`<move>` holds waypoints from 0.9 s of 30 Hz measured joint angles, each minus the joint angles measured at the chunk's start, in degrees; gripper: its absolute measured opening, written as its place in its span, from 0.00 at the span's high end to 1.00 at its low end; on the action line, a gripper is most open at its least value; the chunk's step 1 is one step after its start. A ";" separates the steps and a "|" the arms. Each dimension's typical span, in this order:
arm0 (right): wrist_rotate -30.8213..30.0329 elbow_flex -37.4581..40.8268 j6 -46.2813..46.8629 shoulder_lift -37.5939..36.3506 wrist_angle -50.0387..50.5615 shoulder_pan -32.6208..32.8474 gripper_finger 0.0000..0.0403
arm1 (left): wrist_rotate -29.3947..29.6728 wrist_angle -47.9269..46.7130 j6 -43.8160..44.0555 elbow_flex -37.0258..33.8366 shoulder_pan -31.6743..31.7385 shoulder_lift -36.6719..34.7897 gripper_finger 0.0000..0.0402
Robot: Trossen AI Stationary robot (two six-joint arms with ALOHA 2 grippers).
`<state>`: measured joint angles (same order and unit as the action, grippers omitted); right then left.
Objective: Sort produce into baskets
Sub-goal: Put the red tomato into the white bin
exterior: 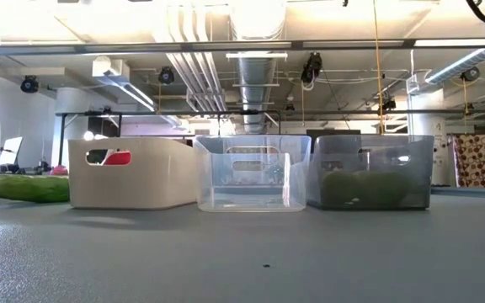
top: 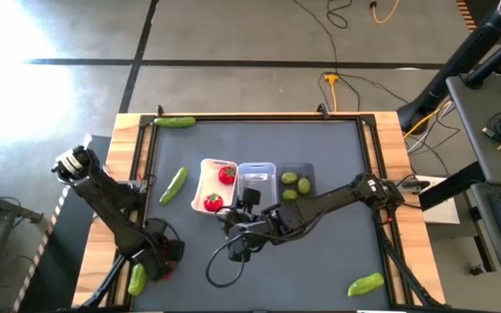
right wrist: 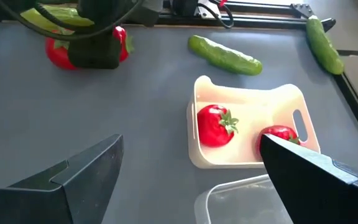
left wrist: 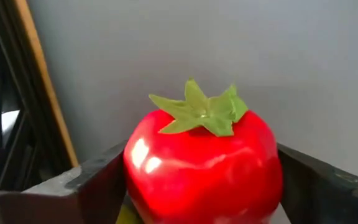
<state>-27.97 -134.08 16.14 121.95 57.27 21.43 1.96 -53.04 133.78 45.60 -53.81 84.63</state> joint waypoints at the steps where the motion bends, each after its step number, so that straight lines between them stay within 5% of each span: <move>1: -0.02 0.00 0.75 0.00 0.40 0.00 0.09 | 0.23 0.05 -0.58 0.08 0.16 -0.03 0.21; 6: -0.58 -0.55 4.37 -1.31 7.19 -0.09 0.09 | 3.58 -2.65 -6.46 2.69 1.00 -2.53 0.29; 11: -6.38 -0.81 6.42 -6.00 12.27 0.04 0.09 | 21.40 -14.24 -18.85 12.26 6.29 -8.18 0.29; 15: -8.65 -0.76 6.41 -7.48 12.49 -0.49 0.09 | 29.91 -18.70 -36.09 17.88 17.45 -11.10 0.29; 22: -9.74 -0.74 13.09 -7.78 13.71 -0.19 0.09 | 29.70 -5.93 -75.32 16.48 42.42 -9.70 0.29; 27: -9.44 -0.52 24.22 -6.56 21.68 4.18 0.09 | 21.14 2.66 -104.18 14.58 53.98 -4.40 0.29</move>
<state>-37.41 -134.60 40.36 115.39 78.95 25.61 23.09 -50.38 29.60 60.18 0.17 80.23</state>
